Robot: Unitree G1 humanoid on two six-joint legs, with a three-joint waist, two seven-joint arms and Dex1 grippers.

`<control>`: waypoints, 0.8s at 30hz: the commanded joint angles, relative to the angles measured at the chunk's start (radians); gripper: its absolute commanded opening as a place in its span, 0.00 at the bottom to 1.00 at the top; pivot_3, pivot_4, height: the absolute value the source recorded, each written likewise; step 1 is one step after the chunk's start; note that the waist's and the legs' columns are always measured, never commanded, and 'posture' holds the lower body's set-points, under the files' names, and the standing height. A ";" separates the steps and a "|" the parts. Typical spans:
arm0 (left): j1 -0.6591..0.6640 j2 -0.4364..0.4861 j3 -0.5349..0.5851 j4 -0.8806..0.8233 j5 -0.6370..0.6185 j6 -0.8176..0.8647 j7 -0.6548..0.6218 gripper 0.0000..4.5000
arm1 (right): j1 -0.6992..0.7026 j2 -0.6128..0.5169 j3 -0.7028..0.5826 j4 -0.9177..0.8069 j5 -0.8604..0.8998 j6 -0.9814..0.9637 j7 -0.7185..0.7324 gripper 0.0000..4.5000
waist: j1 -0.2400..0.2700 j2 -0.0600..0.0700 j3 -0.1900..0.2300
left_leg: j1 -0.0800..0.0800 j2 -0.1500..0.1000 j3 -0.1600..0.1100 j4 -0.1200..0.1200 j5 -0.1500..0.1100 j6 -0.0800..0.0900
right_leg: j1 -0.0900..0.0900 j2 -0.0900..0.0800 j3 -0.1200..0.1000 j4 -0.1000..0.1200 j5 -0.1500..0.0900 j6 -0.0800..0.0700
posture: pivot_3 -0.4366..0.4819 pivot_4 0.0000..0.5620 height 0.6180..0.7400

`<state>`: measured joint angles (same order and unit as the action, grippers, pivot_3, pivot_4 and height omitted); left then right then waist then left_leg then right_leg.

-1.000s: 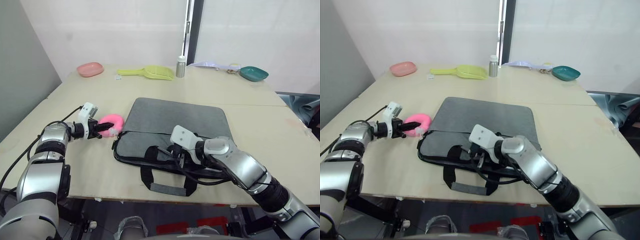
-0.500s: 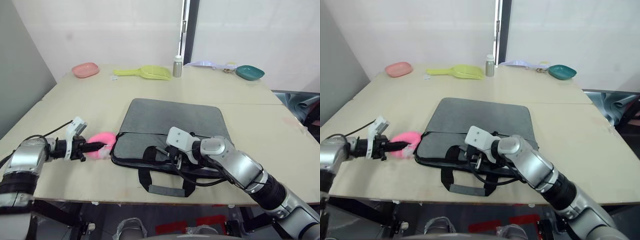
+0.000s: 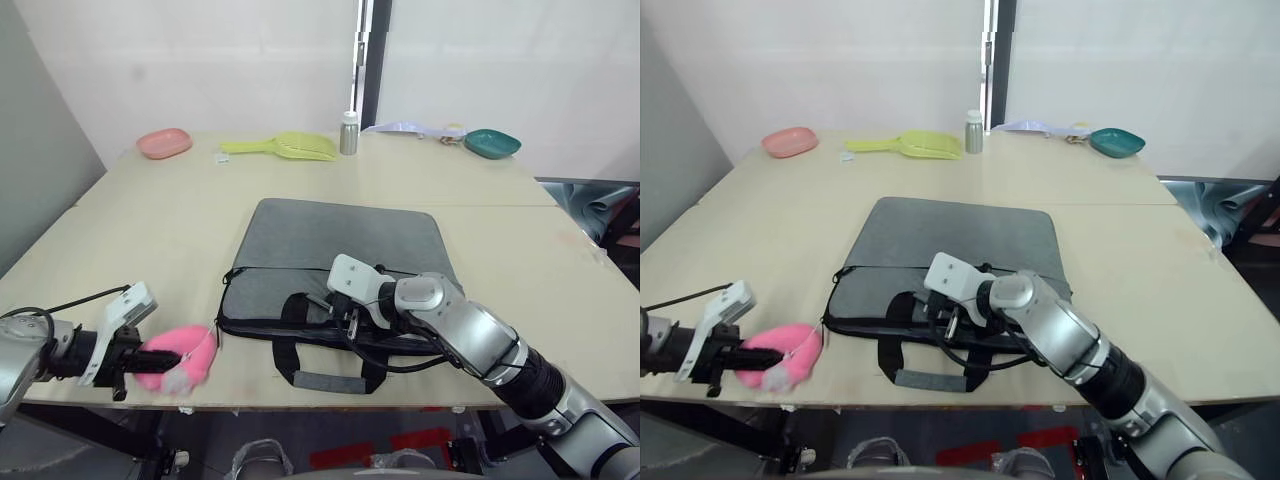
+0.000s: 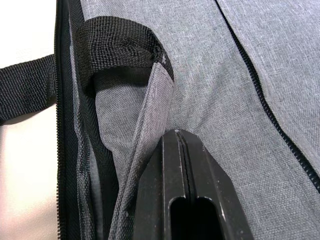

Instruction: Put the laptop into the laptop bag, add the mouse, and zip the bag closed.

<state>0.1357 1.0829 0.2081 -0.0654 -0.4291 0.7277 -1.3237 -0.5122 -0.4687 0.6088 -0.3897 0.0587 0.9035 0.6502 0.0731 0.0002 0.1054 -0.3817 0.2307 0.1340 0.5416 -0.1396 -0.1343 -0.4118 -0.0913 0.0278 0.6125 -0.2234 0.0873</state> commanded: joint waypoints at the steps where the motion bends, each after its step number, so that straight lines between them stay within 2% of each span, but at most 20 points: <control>1: 0.102 0.033 -0.017 -0.060 -0.009 0.016 -0.032 0.01 | 0.044 -0.036 0.039 0.157 -0.050 0.064 -0.020 0.00 | -0.009 0.000 0.000 | 0.000 0.000 0.000 0.000 0.000 0.000 | 0.000 0.000 0.000 0.000 0.000 0.000 | 0.48 0.27 1.00; 5: 0.160 0.005 -0.044 -0.175 -0.040 0.050 0.008 0.01 | 0.043 -0.027 0.043 0.160 -0.051 0.065 -0.023 0.00 | -0.021 0.002 -0.005 | 0.000 0.000 0.003 0.000 0.000 0.000 | 0.000 0.000 0.002 -0.002 -0.001 0.000 | 0.48 0.27 1.00; 7: 0.191 -0.020 -0.075 -0.251 -0.059 0.078 0.042 0.01 | 0.045 -0.020 0.043 0.160 -0.050 0.068 -0.025 0.00 | -0.022 0.003 -0.008 | 0.000 0.000 0.005 -0.001 0.000 0.000 | 0.000 0.000 0.003 -0.003 0.002 -0.006 | 0.48 0.27 1.00; 10: 0.173 -0.113 -0.150 -0.327 -0.020 0.138 0.205 0.01 | 0.049 -0.007 0.040 0.160 -0.049 0.072 -0.029 0.00 | -0.023 0.009 -0.017 | 0.001 0.000 0.007 -0.003 0.000 0.000 | 0.000 0.000 0.004 -0.005 0.004 -0.010 | 0.48 0.27 1.00; 11: 0.158 -0.141 -0.160 -0.352 -0.024 0.164 0.246 0.01 | 0.050 -0.004 0.040 0.161 -0.050 0.072 -0.030 0.00 | -0.020 0.013 -0.020 | 0.001 -0.001 0.008 -0.003 0.000 0.000 | 0.001 -0.001 0.004 -0.005 0.004 -0.010 | 0.48 0.27 1.00; 13: 0.126 -0.192 -0.156 -0.397 -0.053 0.235 0.314 0.01 | 0.052 -0.002 0.039 0.161 -0.051 0.072 -0.031 0.00 | -0.014 0.015 -0.020 | 0.004 -0.001 0.009 -0.003 0.000 0.000 | 0.001 -0.002 0.005 -0.005 -0.004 0.003 | 0.48 0.27 1.00; 16: 0.110 -0.214 -0.152 -0.423 -0.069 0.285 0.354 0.01 | 0.053 0.000 0.039 0.161 -0.052 0.072 -0.032 0.00 | -0.008 0.017 -0.019 | 0.014 -0.002 0.012 -0.004 0.000 0.000 | 0.008 -0.002 0.009 -0.005 -0.006 0.006 | 0.48 0.27 1.00; 18: 0.102 -0.233 -0.232 -0.475 -0.048 0.288 0.395 0.01 | 0.050 0.005 0.034 0.170 -0.052 0.069 -0.033 0.00 | -0.004 0.017 -0.019 | 0.014 -0.003 0.012 -0.006 0.000 0.000 | 0.007 -0.002 0.010 -0.006 -0.007 0.008 | 0.48 0.27 1.00; 21: 0.076 -0.232 -0.310 -0.439 0.017 0.221 0.413 0.01 | 0.045 0.009 0.029 0.178 -0.053 0.067 -0.033 0.00 | 0.001 0.019 -0.021 | 0.013 -0.007 0.011 -0.008 -0.001 0.001 | 0.009 -0.002 0.015 -0.013 -0.009 0.011 | 0.48 0.27 1.00; 24: 0.043 -0.238 -0.319 -0.369 0.031 0.176 0.390 0.01 | 0.045 0.014 0.024 0.178 -0.058 0.068 -0.031 0.00 | 0.004 0.020 -0.022 | 0.013 -0.018 0.011 -0.014 -0.001 0.001 | 0.010 -0.005 0.025 -0.027 -0.010 0.013 | 0.48 0.27 1.00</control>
<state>0.1566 0.8722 0.0184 -0.5030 -0.4137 0.9070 -0.9243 -0.5098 -0.4485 0.5867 -0.2983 0.0071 0.9059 0.6089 0.0769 0.0199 0.0839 -0.3698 0.2119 0.1457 0.5272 -0.1404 -0.1333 -0.4020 -0.0963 0.0541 0.5829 -0.2336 0.1006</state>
